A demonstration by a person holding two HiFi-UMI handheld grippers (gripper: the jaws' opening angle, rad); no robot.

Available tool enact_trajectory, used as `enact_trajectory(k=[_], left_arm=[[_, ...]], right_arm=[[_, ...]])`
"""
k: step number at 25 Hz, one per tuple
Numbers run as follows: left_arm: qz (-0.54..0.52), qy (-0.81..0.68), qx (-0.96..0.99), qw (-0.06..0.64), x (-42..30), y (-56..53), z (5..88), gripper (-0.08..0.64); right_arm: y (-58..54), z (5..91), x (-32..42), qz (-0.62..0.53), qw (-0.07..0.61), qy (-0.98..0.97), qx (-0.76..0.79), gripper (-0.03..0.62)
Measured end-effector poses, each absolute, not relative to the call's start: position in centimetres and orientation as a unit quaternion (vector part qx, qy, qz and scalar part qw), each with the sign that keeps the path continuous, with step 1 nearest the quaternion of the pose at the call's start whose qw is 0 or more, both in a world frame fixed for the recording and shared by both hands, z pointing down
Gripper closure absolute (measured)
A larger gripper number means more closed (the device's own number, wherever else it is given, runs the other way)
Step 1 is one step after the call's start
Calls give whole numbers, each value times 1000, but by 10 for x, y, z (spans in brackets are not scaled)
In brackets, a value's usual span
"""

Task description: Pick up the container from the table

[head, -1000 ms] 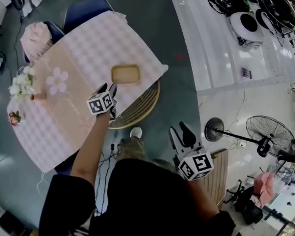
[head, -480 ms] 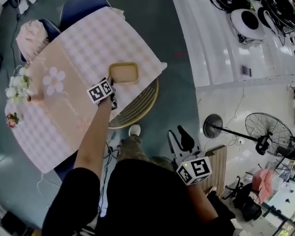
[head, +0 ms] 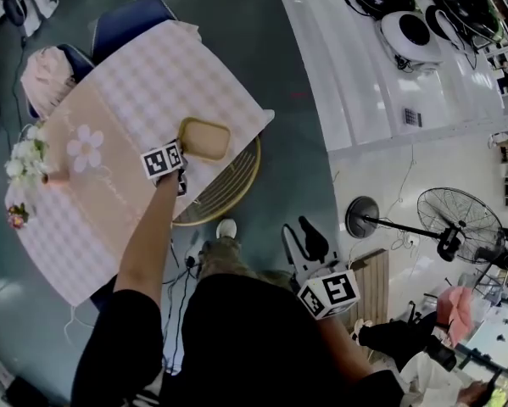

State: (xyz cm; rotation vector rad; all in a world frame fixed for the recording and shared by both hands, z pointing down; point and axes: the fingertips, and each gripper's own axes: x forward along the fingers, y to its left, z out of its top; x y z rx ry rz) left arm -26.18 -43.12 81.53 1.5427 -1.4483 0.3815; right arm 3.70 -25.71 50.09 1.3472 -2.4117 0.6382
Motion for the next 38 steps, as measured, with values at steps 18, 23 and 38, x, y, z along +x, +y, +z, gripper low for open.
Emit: enact_trajectory(k=[18, 23, 38], left_arm=[[130, -608, 656, 428, -237, -408, 712, 538], [129, -608, 663, 418, -227, -414, 697, 538], [110, -590, 694, 398, -199, -401, 634, 537]], right_arm=[[-276, 448, 44, 154, 91, -864, 471, 594], [-306, 443, 49, 127, 79, -861, 486, 594], [-388, 489, 10, 133, 111, -861, 479, 594]])
